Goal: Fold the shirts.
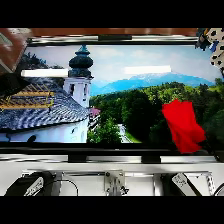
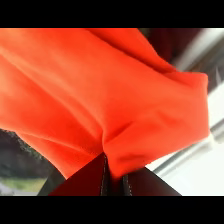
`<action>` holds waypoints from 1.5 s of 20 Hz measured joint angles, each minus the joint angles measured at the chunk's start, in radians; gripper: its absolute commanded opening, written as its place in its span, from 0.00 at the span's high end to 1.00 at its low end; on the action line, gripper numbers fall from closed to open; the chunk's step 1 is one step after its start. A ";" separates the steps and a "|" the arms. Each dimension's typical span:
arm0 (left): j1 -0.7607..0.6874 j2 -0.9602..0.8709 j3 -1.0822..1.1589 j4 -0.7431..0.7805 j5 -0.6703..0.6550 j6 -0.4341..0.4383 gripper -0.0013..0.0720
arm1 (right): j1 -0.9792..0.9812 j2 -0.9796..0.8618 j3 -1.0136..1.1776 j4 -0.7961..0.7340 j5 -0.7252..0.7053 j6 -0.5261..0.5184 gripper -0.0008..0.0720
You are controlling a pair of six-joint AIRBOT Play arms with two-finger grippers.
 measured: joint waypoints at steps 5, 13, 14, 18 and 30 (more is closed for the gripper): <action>0.000 0.000 0.000 0.000 0.000 0.019 0.94 | -0.014 0.177 -0.085 -0.072 -0.021 0.126 0.88; 0.000 0.000 0.000 0.000 -0.001 0.034 0.94 | -0.019 0.259 -0.207 -0.189 -0.064 0.295 0.88; 0.000 0.000 0.000 0.000 -0.001 0.034 0.94 | -0.019 0.261 -0.227 -0.193 -0.077 0.309 0.88; 0.000 0.000 0.000 0.000 -0.001 0.035 0.94 | -0.019 0.264 -0.290 -0.199 -0.122 0.346 0.75; 0.000 0.000 0.000 -0.003 0.016 0.036 0.94 | -0.018 0.260 -0.014 -0.347 -0.001 0.288 0.06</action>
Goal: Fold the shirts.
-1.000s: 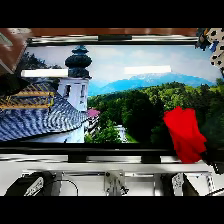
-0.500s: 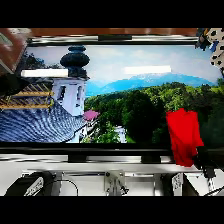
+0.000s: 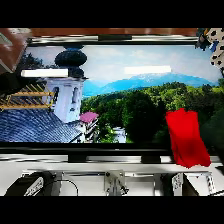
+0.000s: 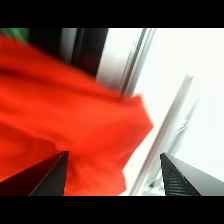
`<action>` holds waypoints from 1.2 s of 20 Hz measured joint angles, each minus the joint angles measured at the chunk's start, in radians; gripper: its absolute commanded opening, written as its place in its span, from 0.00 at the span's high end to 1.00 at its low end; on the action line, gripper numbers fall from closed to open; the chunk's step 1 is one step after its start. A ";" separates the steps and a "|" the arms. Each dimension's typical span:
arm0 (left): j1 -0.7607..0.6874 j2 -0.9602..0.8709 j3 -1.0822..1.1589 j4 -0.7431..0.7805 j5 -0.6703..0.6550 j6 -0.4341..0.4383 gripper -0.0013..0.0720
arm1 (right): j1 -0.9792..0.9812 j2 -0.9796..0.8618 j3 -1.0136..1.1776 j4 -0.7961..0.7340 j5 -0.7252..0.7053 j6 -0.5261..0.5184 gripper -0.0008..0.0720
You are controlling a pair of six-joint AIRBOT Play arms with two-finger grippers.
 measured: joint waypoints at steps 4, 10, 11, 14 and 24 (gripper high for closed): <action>0.000 -0.010 0.000 0.000 0.003 0.001 0.94 | 0.059 -0.085 0.214 0.048 0.013 -0.076 0.06; -0.152 -0.135 0.016 0.099 0.017 0.093 0.94 | 0.534 -0.339 0.512 0.156 -0.070 -0.113 0.06; -0.207 -0.178 0.023 0.153 0.011 0.078 0.88 | 0.641 -0.395 0.570 0.156 -0.085 -0.111 0.06; -0.368 -0.324 0.050 0.334 -0.056 0.003 0.00 | 0.881 -0.564 0.719 0.154 -0.034 -0.121 0.06; -0.541 -0.523 0.092 0.506 -0.155 -0.130 0.02 | 1.041 -0.707 0.839 0.083 0.144 -0.199 0.06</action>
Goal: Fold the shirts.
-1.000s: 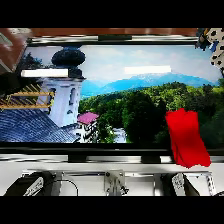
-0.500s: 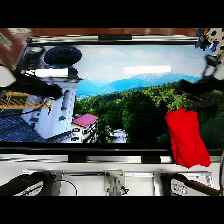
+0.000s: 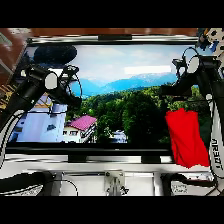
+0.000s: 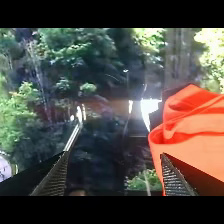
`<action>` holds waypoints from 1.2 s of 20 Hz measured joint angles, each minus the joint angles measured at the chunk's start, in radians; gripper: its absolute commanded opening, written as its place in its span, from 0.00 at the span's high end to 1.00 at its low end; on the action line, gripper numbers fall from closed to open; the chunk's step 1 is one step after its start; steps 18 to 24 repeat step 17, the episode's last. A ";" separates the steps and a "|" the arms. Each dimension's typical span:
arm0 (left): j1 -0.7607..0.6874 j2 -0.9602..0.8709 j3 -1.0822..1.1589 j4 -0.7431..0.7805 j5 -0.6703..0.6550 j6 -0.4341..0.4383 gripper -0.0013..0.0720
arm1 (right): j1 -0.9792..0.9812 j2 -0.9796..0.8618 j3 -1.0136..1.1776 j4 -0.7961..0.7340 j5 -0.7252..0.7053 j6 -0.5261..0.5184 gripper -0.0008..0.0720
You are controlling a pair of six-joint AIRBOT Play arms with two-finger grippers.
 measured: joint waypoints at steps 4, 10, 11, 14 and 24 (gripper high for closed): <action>-0.006 -0.008 0.001 0.006 -0.006 -0.019 0.02 | 0.004 -0.002 0.003 -0.018 0.003 -0.006 0.06; -0.005 -0.010 0.001 0.009 -0.007 -0.026 0.02 | 0.005 -0.002 0.004 -0.020 0.007 -0.007 0.06; -0.005 -0.010 0.001 0.009 -0.007 -0.026 0.02 | 0.005 -0.002 0.004 -0.020 0.007 -0.007 0.06; -0.005 -0.010 0.001 0.010 -0.008 -0.027 0.02 | 0.005 -0.002 0.004 -0.021 0.006 -0.007 0.06; -0.005 -0.010 0.001 0.010 -0.008 -0.027 0.02 | 0.005 -0.002 0.004 -0.022 0.006 -0.008 0.06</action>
